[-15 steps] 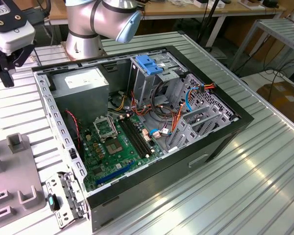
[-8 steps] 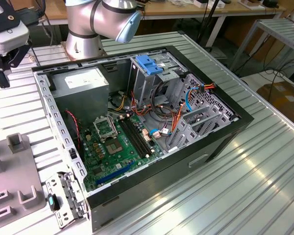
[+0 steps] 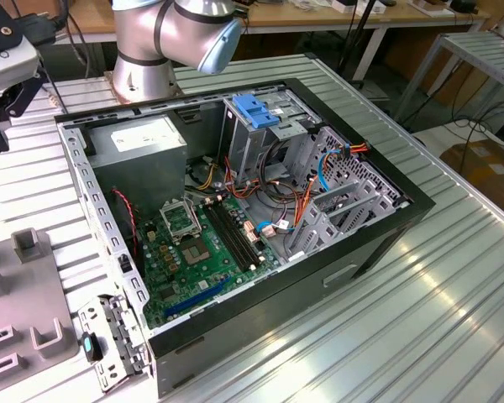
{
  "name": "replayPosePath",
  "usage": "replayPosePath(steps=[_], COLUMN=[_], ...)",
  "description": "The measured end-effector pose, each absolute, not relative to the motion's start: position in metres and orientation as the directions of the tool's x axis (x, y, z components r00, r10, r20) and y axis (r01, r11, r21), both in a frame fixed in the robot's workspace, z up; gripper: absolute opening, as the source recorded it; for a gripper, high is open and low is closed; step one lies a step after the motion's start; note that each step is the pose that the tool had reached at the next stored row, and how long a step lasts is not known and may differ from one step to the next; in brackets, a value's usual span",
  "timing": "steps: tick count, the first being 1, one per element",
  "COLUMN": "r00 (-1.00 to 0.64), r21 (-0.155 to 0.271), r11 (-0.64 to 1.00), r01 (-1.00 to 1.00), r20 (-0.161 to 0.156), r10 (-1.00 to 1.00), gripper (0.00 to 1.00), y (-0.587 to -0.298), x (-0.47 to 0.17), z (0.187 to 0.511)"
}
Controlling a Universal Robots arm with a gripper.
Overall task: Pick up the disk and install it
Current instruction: 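Reach for the disk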
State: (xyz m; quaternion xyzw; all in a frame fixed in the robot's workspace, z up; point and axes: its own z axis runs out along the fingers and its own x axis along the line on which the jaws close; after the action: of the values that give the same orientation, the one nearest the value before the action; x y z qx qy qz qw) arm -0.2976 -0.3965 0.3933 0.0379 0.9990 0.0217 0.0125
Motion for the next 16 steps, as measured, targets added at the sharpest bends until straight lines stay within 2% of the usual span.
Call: replayPosePath(steps=[16], r00=[-0.997], r21=[0.044], r11=[0.996], r01=[0.075], r20=[-0.023], r10=[0.076], gripper=[0.11], y=[-0.396], x=[-0.313], z=[0.393])
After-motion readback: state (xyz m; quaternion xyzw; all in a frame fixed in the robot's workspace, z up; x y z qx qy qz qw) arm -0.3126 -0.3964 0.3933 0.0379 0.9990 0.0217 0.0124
